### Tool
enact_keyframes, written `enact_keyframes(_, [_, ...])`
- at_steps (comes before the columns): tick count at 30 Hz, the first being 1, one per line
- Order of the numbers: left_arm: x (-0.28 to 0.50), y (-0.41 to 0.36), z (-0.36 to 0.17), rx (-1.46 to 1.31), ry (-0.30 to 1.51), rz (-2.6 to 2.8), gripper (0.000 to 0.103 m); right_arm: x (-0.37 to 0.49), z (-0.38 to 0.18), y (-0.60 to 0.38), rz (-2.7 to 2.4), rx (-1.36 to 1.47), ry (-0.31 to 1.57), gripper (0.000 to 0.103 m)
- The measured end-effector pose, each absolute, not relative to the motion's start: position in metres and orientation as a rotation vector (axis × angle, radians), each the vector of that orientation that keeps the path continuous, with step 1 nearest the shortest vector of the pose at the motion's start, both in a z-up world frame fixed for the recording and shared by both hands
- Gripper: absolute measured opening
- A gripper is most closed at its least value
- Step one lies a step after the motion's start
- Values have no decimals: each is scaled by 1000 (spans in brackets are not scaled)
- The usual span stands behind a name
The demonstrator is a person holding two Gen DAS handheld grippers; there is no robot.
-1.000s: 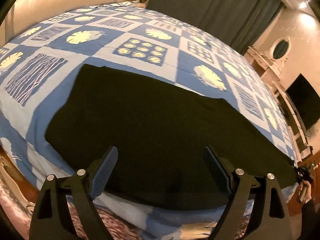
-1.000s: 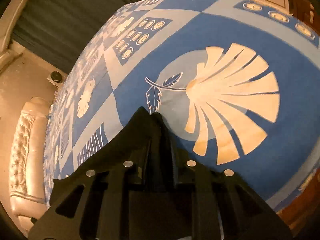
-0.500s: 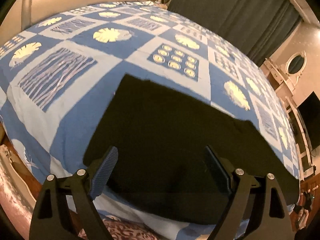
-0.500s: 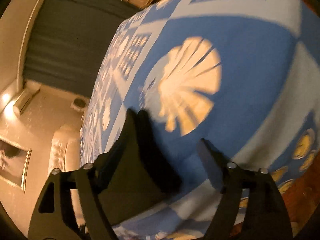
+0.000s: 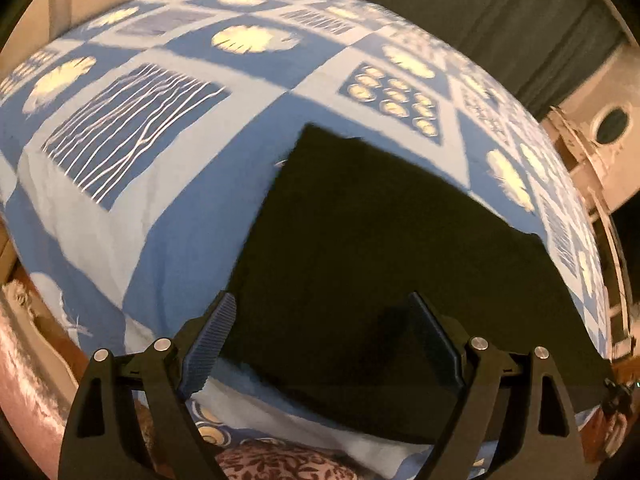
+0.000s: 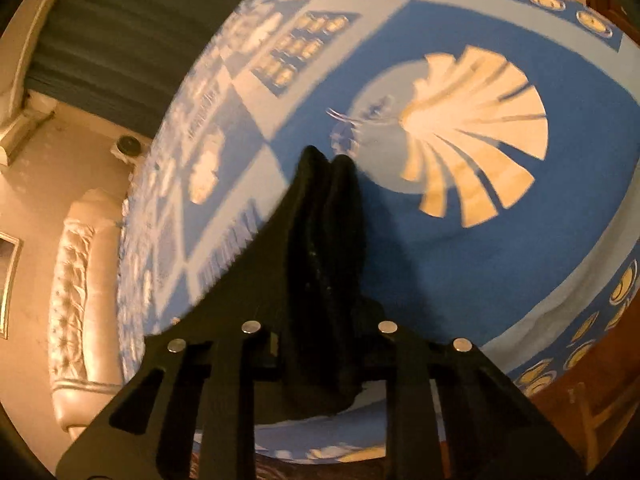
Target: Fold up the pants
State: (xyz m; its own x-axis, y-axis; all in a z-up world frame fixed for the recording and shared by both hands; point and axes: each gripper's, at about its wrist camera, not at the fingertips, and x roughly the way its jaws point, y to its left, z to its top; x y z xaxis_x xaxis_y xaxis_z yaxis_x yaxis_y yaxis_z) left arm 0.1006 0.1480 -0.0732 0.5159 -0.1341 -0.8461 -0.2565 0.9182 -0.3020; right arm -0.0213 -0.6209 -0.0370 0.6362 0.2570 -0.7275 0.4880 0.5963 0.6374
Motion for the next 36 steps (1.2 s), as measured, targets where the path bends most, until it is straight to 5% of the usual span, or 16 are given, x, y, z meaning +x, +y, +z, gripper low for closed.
enact_keyframes(17, [87, 142, -47, -438, 904, 85, 86, 16, 104, -492, 50, 766, 795, 21])
enact_keyframes(26, [98, 126, -63, -283, 945, 96, 90, 40, 115, -422, 106, 682, 829, 21])
enact_keyframes(36, [97, 141, -83, -406, 973, 84, 93, 56, 119, -343, 150, 559, 860, 21])
